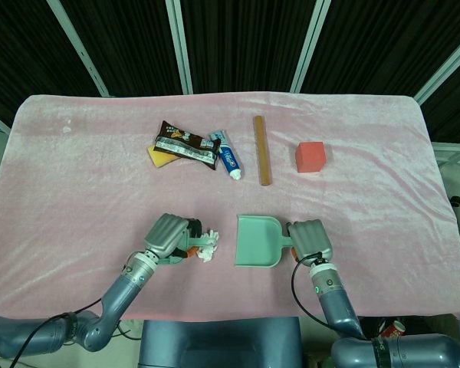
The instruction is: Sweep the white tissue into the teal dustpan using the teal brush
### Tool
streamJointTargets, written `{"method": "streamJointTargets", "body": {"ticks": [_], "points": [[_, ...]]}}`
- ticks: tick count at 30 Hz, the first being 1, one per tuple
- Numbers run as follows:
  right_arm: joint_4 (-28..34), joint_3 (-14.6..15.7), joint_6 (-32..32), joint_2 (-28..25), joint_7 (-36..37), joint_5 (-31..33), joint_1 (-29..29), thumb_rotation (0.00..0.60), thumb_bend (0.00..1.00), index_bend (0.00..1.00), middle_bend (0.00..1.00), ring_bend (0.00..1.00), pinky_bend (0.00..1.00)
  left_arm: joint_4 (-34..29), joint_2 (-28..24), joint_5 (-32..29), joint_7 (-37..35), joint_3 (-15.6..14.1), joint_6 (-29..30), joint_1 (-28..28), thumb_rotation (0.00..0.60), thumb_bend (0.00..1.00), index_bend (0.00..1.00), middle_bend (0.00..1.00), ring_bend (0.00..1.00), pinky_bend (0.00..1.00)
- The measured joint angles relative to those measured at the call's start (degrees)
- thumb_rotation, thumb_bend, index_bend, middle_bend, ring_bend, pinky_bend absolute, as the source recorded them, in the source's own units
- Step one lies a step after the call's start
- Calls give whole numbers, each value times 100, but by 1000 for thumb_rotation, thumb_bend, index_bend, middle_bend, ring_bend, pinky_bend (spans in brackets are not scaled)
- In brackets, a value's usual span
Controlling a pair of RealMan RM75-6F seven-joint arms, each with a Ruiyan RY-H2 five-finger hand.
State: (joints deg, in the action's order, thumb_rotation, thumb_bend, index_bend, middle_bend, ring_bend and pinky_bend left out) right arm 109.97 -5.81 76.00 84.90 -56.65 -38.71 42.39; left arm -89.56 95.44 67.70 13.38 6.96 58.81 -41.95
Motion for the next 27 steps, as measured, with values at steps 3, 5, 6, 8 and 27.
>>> {"method": "streamJointTargets", "body": {"ticks": [3, 5, 6, 8, 27], "points": [[0, 10, 16, -27, -98, -9, 40, 600, 487, 720, 700, 733, 801, 63, 123, 106, -177, 30, -32, -1, 600, 375, 636, 683, 909, 1000], [-4, 31, 20, -53, -165, -17, 62, 600, 487, 720, 701, 733, 801, 139, 229, 140, -331, 54, -65, -8, 600, 375, 635, 681, 909, 1000], [-1, 40, 19, -73, -194, -8, 74, 600, 487, 720, 701, 733, 801, 182, 280, 158, -401, 65, -82, -14, 600, 375, 635, 681, 909, 1000], [13, 39, 5, -97, -204, 41, 84, 600, 487, 720, 701, 733, 801, 308, 408, 210, -570, 89, -120, -31, 600, 375, 635, 681, 909, 1000], [256, 117, -128, -241, -132, 325, 161, 600, 489, 724, 703, 735, 801, 1816, 1712, 707, -1689, 789, -418, -750, 600, 375, 633, 681, 909, 1000]]}}
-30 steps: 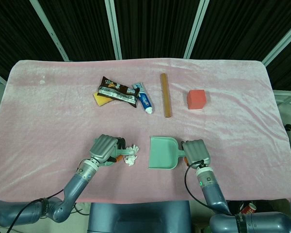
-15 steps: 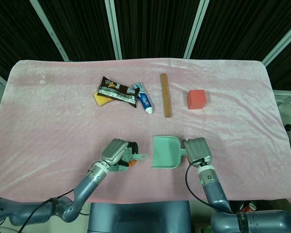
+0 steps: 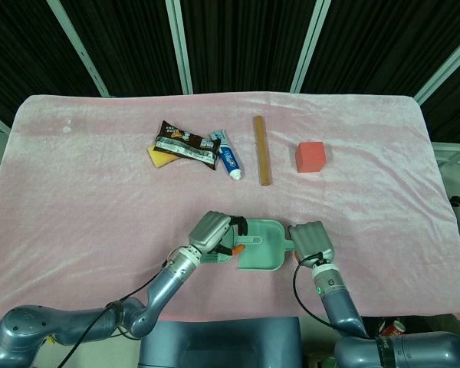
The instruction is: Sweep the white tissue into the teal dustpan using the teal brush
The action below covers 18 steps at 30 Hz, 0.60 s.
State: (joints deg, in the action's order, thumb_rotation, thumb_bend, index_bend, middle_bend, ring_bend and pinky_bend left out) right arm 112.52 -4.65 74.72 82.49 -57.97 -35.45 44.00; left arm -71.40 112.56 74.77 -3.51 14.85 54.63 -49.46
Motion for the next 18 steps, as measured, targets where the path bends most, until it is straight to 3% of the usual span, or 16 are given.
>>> {"method": "streamJointTargets", "body": {"ticks": [8, 18], "points": [[134, 63, 52, 88, 63, 27, -11, 600, 489, 724, 703, 735, 801, 297, 427, 164, -321, 175, 182, -185, 600, 375, 623, 676, 909, 1000], [196, 74, 179, 148, 77, 52, 1, 600, 489, 723, 703, 735, 801, 515, 662, 750, -1158, 347, 1097, -212, 600, 376, 615, 666, 909, 1000]]}}
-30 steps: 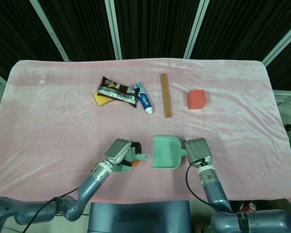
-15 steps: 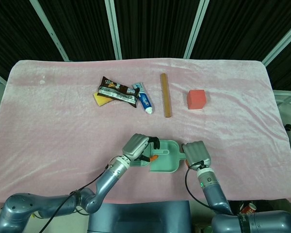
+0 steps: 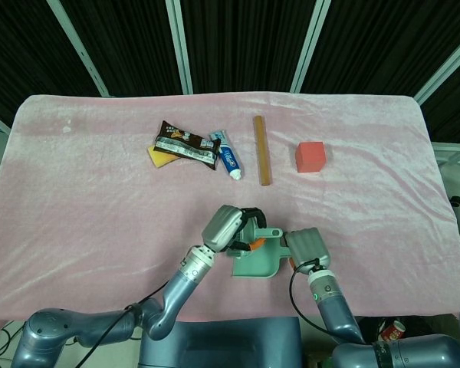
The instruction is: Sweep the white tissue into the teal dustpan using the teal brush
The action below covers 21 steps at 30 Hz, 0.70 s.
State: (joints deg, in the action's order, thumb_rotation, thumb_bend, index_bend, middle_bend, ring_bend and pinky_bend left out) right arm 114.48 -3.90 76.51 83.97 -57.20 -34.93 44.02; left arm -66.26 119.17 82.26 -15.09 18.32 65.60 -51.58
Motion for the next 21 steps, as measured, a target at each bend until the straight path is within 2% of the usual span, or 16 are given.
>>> {"method": "streamJointTargets", "body": {"ticks": [6, 14, 21], "points": [[8, 9, 38, 16, 6, 26, 4, 600, 491, 723, 703, 735, 801, -45, -165, 196, -328, 30, 246, 38, 600, 375, 616, 663, 909, 1000], [-30, 24, 24, 52, 10, -20, 32, 600, 492, 723, 703, 735, 801, -244, -658, 12, -186, -315, 60, 381, 600, 375, 621, 663, 910, 1000], [-301, -70, -10, 197, -69, -28, 151, 600, 494, 723, 703, 736, 801, -198, -801, -126, -151, -479, -37, 575, 600, 375, 622, 663, 910, 1000]]}}
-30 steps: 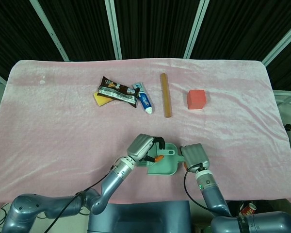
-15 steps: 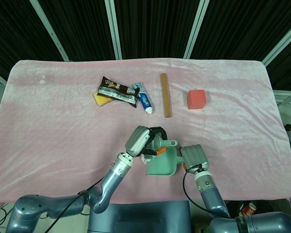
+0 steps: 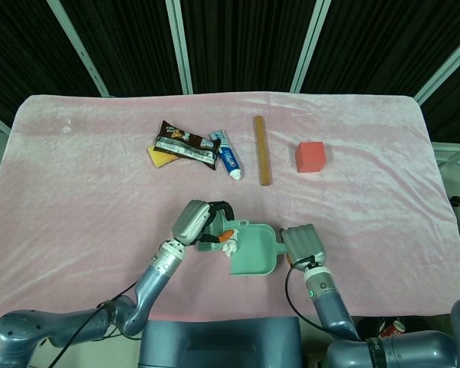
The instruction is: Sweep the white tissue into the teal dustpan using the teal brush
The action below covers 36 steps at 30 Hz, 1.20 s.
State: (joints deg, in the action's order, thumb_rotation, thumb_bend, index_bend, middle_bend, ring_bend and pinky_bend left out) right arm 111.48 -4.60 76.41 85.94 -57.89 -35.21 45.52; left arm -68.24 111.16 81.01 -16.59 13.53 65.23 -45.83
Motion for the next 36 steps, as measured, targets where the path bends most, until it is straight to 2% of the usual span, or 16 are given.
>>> {"method": "streamJointTargets", "body": {"ticks": [6, 12, 25, 31, 36], "points": [[-70, -92, -10, 97, -86, 89, 104, 600, 494, 723, 703, 737, 801, 117, 3, -74, -40, -37, -148, 16, 600, 375, 623, 664, 909, 1000], [-45, -110, 9, 78, -58, 144, 104, 600, 494, 723, 703, 736, 801, 424, 243, -163, -116, 40, -368, -123, 600, 375, 623, 664, 910, 1000], [14, -35, 55, 97, -87, 150, 109, 600, 499, 723, 703, 737, 801, 1139, 1182, -137, -527, 399, -621, -766, 600, 375, 623, 664, 910, 1000], [54, -29, 90, 61, -42, 162, 80, 600, 499, 723, 703, 737, 802, 1221, 1463, -163, -560, 654, -613, -1006, 600, 375, 623, 664, 910, 1000], [73, -38, 99, 12, -2, 161, 66, 600, 499, 723, 703, 737, 801, 1060, 1470, -92, -571, 727, -498, -1082, 600, 375, 623, 664, 910, 1000]]}}
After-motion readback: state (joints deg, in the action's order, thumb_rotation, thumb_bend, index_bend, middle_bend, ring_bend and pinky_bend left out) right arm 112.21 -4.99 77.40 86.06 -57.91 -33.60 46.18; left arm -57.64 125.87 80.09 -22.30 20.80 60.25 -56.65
